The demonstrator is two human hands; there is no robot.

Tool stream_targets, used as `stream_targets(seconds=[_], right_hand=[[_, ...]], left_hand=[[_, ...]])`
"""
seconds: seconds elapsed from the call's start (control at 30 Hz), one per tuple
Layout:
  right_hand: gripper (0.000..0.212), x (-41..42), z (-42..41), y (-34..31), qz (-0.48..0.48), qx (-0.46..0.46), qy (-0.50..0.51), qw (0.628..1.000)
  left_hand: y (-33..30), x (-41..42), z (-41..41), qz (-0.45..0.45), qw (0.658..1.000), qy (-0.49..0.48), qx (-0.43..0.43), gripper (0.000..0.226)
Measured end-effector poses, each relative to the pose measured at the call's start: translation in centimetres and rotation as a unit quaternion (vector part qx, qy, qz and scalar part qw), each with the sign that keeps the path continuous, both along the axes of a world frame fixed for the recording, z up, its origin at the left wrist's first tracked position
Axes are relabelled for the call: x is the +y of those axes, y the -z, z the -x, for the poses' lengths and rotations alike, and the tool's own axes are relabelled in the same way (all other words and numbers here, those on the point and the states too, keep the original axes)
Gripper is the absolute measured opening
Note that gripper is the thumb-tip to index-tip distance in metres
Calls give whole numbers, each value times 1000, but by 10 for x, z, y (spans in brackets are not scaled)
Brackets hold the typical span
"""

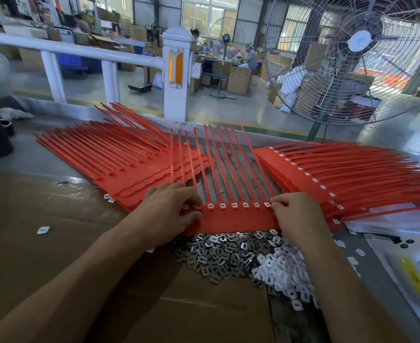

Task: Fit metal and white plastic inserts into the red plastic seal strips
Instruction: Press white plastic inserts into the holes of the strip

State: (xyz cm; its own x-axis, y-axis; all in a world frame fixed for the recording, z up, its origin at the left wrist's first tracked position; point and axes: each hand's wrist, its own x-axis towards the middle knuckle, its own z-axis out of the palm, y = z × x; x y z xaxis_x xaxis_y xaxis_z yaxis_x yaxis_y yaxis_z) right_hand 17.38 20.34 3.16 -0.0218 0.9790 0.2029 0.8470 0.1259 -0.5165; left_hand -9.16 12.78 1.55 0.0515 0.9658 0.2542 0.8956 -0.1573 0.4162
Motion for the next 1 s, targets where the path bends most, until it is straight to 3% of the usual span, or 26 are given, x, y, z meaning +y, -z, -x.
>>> stream_targets(seconds=[1.0], right_hand=[[10, 13, 2, 11, -50, 24, -33, 998]], left_hand=[[-1, 0, 1, 14, 1000, -1, -2, 27]])
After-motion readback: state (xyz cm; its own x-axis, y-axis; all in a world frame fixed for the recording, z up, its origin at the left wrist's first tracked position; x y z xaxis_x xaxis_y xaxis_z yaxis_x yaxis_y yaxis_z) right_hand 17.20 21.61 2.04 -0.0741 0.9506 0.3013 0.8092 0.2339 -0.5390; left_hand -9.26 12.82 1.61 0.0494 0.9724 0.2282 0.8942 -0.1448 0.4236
